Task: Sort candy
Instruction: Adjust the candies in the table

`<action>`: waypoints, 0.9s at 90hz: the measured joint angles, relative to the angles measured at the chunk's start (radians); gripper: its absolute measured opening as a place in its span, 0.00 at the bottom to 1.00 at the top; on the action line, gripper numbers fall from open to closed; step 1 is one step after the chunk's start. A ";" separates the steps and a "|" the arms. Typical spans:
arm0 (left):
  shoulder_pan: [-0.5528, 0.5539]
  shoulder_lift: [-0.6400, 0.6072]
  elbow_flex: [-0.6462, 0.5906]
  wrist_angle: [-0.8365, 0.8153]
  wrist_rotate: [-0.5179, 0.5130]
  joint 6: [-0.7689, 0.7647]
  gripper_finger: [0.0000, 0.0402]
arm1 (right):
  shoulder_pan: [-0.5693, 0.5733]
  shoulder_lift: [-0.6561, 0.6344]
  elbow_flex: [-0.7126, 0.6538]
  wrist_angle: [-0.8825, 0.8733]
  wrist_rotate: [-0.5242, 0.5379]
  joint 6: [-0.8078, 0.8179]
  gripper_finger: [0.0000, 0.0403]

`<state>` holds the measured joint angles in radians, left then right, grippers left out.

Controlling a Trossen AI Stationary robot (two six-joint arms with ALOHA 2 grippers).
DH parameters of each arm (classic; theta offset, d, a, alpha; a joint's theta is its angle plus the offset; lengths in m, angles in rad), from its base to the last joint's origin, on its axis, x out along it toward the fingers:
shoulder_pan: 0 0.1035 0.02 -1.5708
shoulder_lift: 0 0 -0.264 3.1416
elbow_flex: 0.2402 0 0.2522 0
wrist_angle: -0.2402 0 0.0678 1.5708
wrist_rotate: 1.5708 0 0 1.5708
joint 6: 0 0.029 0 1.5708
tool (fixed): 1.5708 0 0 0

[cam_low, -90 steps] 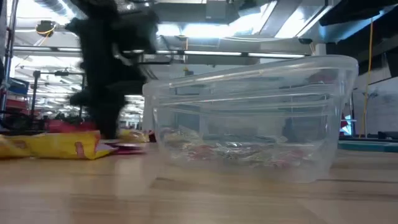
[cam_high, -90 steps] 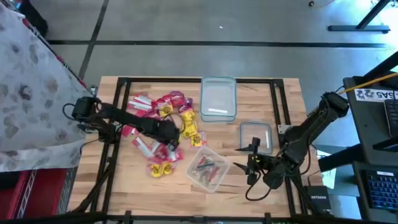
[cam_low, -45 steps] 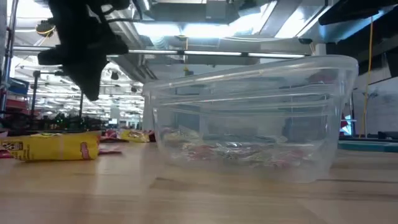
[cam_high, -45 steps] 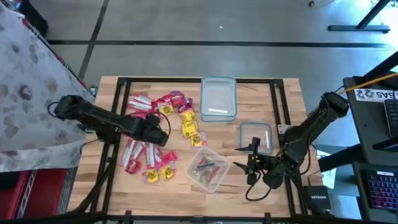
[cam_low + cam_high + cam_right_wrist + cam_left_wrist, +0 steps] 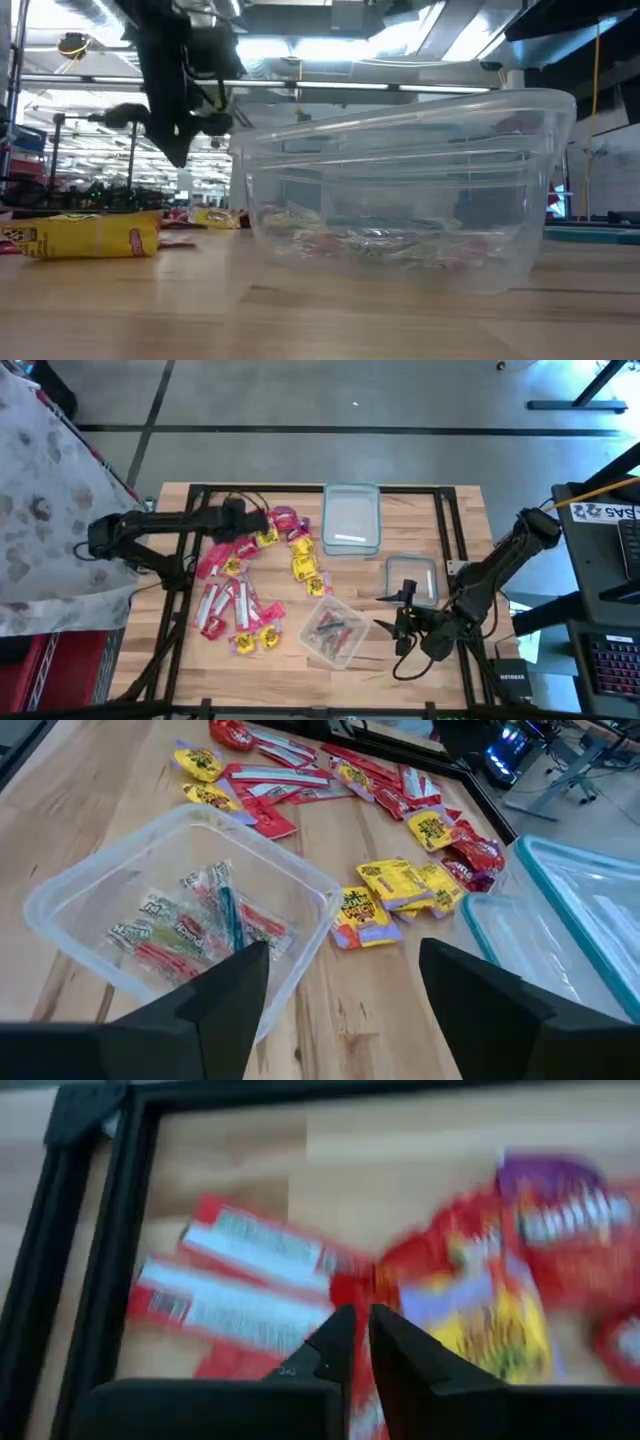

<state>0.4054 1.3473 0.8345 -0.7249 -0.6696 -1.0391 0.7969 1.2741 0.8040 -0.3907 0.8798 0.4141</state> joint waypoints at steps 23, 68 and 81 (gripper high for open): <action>0.084 0.053 -0.125 0.518 0.116 0.209 0.04 | -0.001 0.000 0.000 0.000 -0.009 0.000 0.62; -0.139 0.232 -0.167 0.542 0.311 0.081 0.04 | 0.001 0.000 0.000 0.000 -0.027 0.000 0.62; -0.276 0.162 -0.160 0.406 0.414 0.020 0.04 | 0.001 0.000 0.000 0.000 -0.027 0.000 0.62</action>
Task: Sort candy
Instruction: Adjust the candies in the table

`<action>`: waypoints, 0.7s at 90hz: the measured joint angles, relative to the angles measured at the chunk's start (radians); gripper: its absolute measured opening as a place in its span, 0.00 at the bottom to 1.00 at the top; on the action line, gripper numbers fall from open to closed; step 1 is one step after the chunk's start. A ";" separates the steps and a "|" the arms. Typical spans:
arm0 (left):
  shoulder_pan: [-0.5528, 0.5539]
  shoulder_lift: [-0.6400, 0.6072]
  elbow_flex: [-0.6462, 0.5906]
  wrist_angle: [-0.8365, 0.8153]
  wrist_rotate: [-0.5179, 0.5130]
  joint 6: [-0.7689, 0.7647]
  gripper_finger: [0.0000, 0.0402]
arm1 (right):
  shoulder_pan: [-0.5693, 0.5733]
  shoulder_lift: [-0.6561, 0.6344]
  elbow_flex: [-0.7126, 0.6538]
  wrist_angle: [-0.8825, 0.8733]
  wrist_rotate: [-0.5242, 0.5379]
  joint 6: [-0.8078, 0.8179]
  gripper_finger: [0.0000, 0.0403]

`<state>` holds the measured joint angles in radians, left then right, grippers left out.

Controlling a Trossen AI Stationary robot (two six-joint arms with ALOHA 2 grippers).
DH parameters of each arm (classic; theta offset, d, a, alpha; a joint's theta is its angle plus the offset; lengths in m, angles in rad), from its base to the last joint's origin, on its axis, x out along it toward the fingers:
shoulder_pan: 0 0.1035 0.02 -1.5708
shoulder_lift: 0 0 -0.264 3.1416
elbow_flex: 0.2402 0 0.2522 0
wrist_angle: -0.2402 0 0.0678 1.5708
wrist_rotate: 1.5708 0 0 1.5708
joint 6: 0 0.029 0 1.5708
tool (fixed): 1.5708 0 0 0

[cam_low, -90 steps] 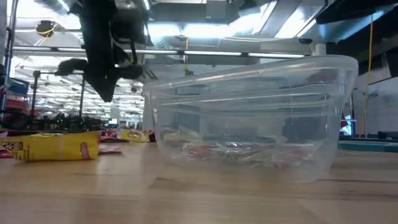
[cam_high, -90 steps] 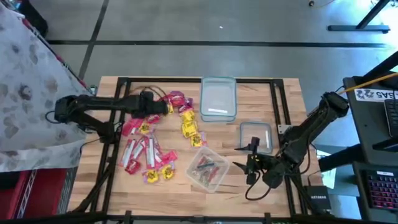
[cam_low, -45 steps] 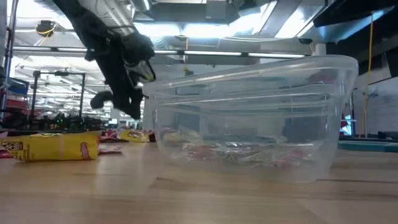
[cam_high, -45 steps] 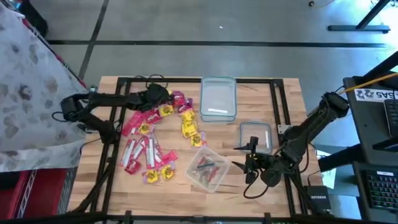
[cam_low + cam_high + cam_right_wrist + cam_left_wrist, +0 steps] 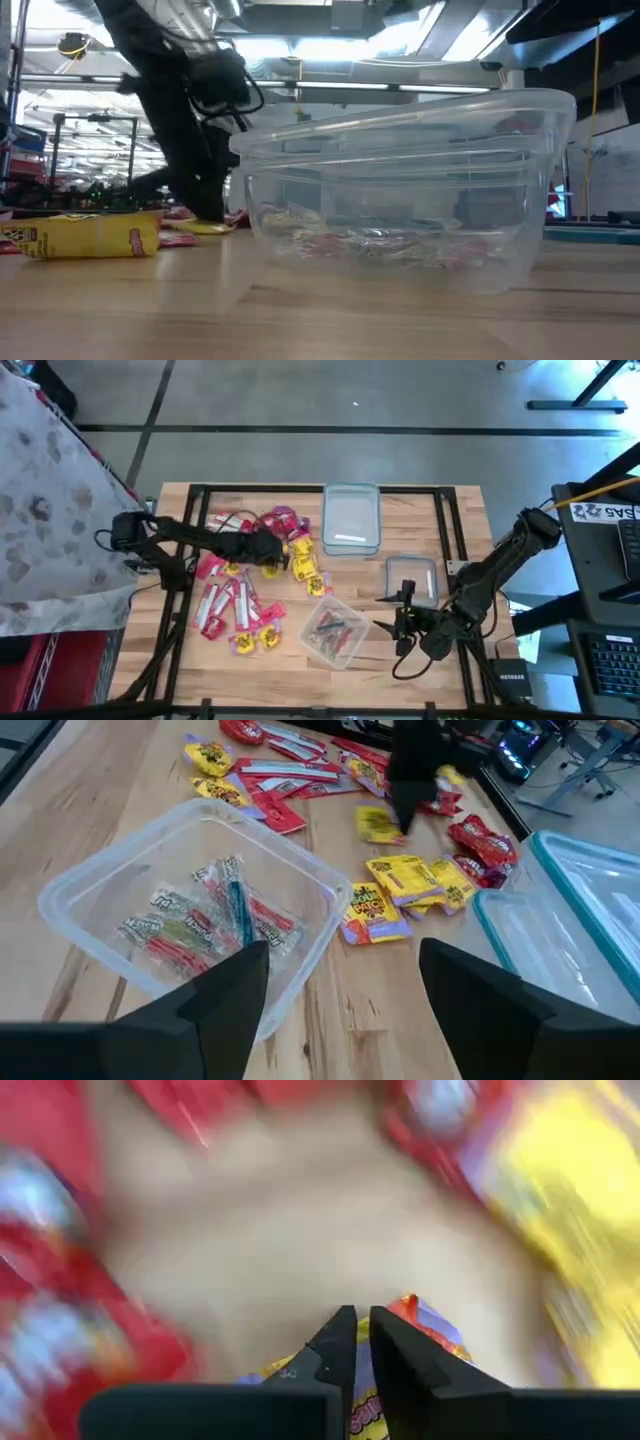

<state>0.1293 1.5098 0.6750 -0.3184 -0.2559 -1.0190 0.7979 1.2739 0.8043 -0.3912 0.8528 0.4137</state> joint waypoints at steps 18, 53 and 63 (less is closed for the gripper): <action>-0.093 -0.168 0.055 -0.179 -0.299 -0.129 0.04 | -0.001 0.003 0.000 0.001 0.012 -0.004 0.62; 0.176 -0.075 0.058 0.421 -0.380 0.280 0.04 | -0.002 0.005 0.000 0.022 0.009 -0.004 0.62; 0.223 0.046 0.058 0.491 -0.311 0.293 0.04 | -0.001 0.005 0.000 0.027 0.000 -0.004 0.62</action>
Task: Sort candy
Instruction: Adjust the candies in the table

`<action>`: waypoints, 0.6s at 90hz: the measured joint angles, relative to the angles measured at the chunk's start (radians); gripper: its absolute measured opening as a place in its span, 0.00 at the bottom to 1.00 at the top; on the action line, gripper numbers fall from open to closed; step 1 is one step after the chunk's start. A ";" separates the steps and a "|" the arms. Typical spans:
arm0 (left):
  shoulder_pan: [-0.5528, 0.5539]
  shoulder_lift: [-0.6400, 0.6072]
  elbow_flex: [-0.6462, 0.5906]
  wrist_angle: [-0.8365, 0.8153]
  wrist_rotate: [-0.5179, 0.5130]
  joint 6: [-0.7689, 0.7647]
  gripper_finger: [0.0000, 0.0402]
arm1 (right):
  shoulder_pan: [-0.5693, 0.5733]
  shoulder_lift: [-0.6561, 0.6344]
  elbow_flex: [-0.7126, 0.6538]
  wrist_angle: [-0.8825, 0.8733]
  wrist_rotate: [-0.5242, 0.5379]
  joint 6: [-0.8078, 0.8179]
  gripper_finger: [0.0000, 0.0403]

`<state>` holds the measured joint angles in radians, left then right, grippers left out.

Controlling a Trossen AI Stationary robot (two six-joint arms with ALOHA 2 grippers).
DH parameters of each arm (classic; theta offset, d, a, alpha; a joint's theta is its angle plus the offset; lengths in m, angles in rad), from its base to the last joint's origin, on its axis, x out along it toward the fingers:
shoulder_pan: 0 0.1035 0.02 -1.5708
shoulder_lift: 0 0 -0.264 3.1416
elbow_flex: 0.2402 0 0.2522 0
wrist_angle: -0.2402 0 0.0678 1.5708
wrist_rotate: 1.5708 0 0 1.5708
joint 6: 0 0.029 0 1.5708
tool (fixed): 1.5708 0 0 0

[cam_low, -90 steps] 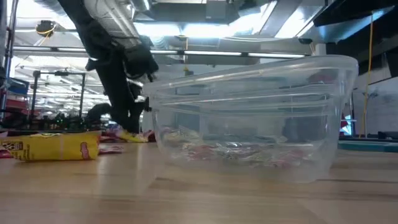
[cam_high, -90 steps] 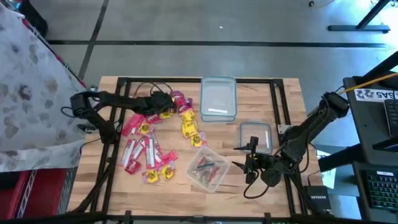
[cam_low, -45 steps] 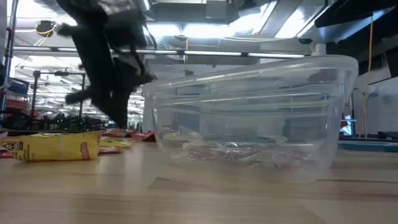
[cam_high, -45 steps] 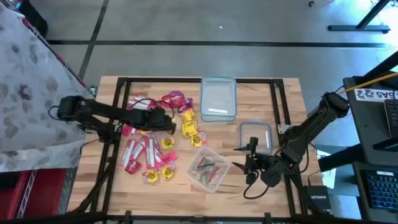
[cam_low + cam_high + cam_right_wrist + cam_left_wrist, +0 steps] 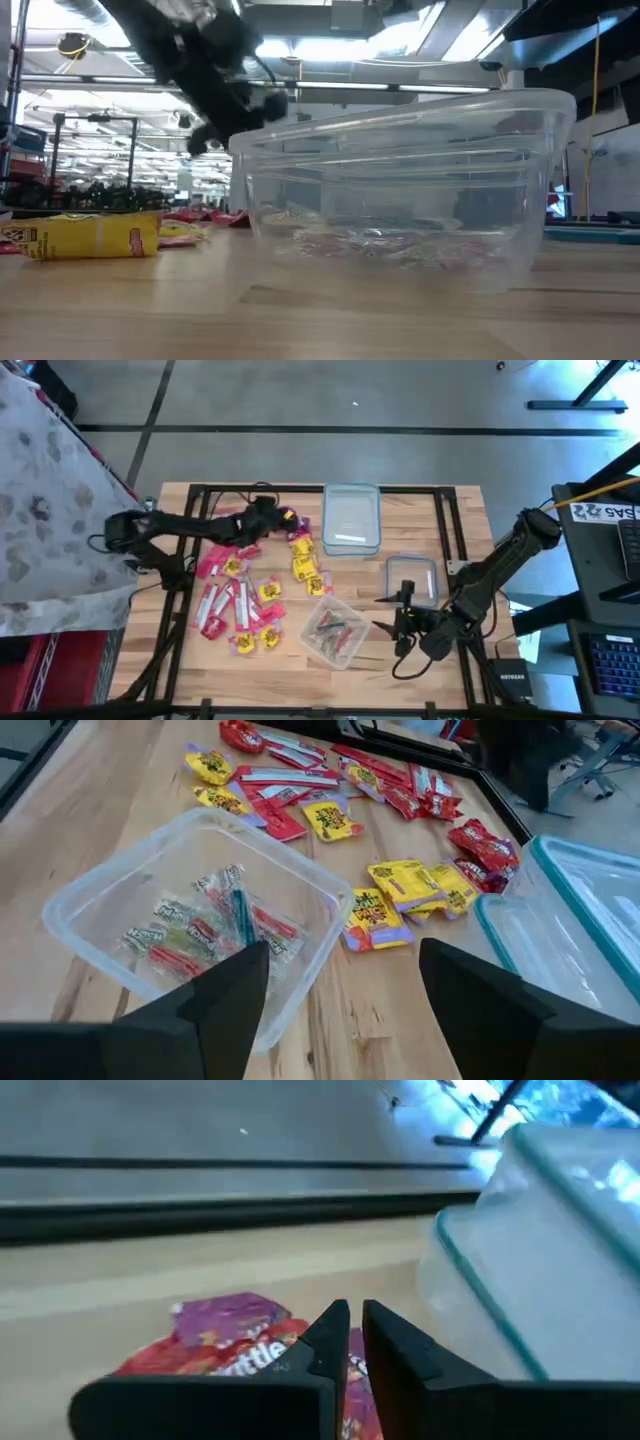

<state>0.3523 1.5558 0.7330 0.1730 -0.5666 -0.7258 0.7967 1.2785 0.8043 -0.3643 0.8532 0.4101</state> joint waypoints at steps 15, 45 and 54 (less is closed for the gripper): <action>0.039 0.140 0.000 -0.024 0.115 -0.040 0.04 | 0.001 0.000 0.000 -0.001 -0.016 0.005 0.62; -0.075 0.029 0.000 -0.501 0.148 -0.128 0.04 | 0.001 0.000 0.000 -0.005 -0.053 0.007 0.62; -0.145 -0.071 -0.002 -0.669 0.040 -0.227 0.04 | 0.001 0.000 0.000 -0.003 -0.053 0.005 0.62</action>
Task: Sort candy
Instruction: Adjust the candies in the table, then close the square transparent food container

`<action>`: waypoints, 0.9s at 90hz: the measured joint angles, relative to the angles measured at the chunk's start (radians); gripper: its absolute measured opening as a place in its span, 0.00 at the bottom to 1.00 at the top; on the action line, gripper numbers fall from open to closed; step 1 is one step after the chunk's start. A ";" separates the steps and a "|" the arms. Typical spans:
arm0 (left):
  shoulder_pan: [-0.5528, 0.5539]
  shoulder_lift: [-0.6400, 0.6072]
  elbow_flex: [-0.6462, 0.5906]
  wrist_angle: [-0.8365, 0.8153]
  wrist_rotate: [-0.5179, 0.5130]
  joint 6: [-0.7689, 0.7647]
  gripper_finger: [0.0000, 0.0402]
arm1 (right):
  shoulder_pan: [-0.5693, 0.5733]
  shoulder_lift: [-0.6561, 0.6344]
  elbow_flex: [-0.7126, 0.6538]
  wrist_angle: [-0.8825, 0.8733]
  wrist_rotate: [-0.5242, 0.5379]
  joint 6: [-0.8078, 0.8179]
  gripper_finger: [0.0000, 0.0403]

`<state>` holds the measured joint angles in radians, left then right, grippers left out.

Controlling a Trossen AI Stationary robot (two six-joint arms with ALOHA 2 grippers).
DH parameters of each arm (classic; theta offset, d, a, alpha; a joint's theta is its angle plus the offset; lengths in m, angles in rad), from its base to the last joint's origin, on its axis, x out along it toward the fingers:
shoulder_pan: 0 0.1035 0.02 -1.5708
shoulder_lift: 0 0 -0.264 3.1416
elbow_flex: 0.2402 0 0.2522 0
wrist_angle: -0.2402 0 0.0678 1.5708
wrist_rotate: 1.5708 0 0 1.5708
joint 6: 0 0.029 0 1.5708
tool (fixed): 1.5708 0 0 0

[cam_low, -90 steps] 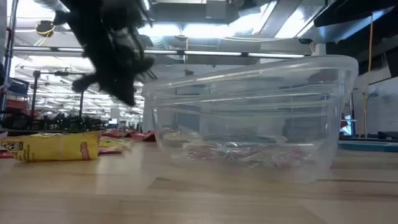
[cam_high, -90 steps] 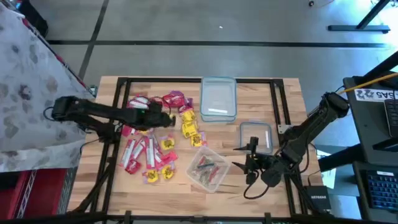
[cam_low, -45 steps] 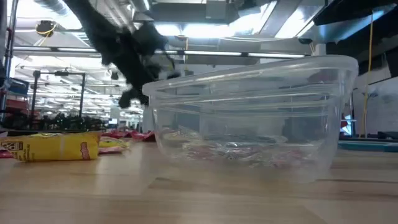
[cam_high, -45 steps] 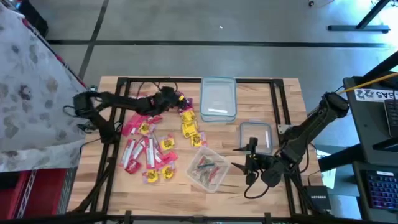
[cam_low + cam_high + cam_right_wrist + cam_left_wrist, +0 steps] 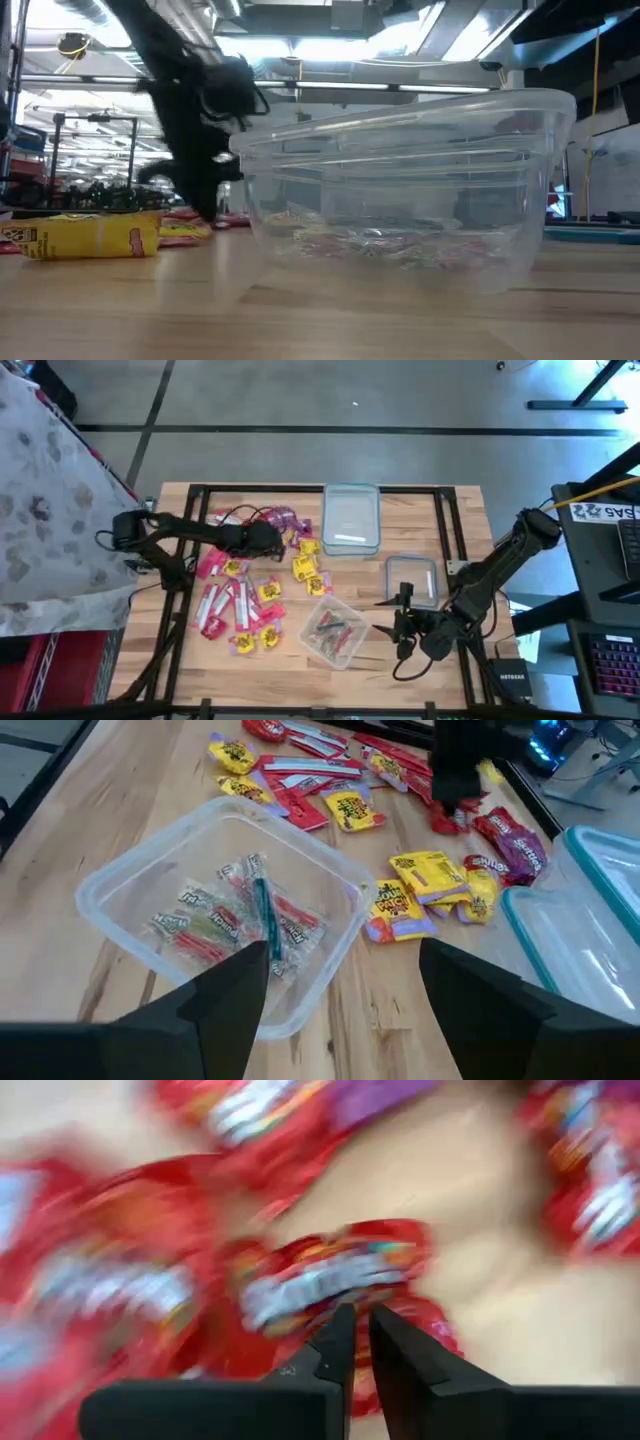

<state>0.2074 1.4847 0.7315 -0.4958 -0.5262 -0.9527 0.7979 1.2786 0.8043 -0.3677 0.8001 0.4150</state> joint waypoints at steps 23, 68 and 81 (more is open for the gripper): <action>-0.166 -0.210 0.000 0.101 -0.140 -0.028 0.04 | 0.000 0.000 0.000 -0.001 0.012 -0.010 0.62; -0.745 -0.121 0.002 0.693 -0.484 0.411 0.04 | 0.001 -0.007 0.029 -0.082 -0.122 -0.164 0.62; -0.835 -0.069 0.002 0.694 -0.584 0.304 0.04 | 0.001 -0.008 0.070 -0.263 -0.280 -0.149 0.62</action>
<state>-0.6274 1.4153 0.7334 0.1982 -1.1105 -0.6483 0.7986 1.2709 0.8745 -0.6303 0.5202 0.2659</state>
